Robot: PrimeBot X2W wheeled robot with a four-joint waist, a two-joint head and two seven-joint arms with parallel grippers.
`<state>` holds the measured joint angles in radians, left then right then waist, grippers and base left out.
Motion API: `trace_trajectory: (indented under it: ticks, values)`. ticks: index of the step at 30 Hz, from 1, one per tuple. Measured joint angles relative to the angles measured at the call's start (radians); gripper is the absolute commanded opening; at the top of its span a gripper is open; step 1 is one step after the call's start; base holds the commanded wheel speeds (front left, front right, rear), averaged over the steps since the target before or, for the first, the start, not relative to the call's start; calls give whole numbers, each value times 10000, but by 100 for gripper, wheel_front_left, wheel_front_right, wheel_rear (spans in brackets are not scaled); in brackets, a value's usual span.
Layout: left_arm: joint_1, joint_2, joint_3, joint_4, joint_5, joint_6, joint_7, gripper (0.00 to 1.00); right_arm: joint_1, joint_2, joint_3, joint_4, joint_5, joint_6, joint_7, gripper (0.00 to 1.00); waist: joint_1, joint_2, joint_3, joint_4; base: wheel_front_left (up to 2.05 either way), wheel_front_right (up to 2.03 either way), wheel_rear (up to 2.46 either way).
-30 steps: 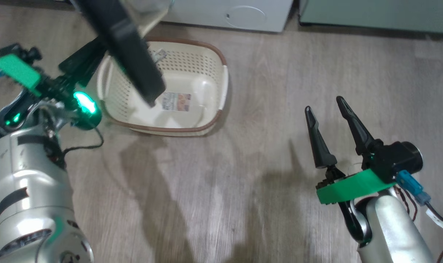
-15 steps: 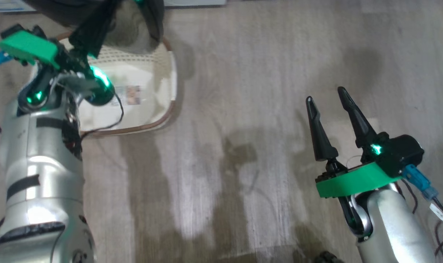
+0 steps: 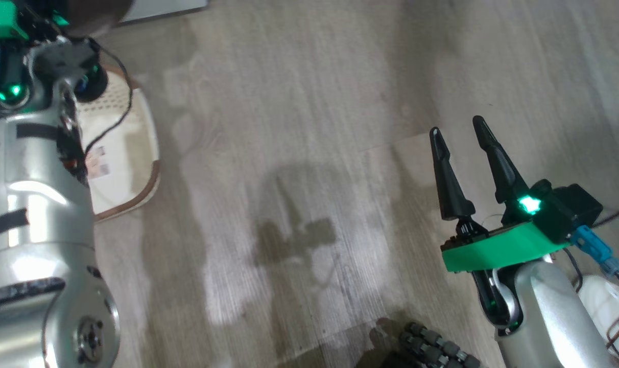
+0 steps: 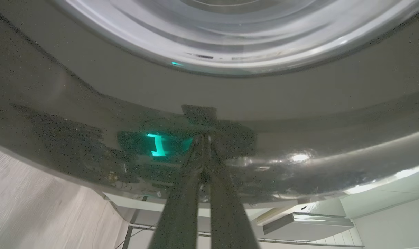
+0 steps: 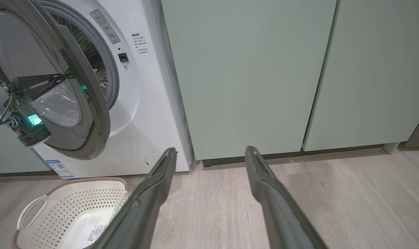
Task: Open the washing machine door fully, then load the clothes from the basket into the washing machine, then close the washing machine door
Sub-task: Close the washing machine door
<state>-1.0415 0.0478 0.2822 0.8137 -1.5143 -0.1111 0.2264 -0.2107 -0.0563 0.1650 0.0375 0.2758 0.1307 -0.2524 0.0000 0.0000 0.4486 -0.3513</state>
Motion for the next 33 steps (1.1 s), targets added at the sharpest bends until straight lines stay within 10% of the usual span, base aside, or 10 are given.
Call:
trace_trajectory:
  ticks: [9,20,33]
  values:
    - [-755,111,-82,600,435,-90,-777,0,193,6,4,-10,113,0,0,100,0,0,-81,-681,0,0,0]
    - [-284,-71,-677,456,431,-104,-247,0,256,38,-311,-12,-69,0,0,100,0,0,-298,154,0,0,0]
    - [4302,805,-4757,-3016,3035,-109,660,0,575,48,-790,253,-414,0,0,100,0,0,-1695,1826,0,0,0]
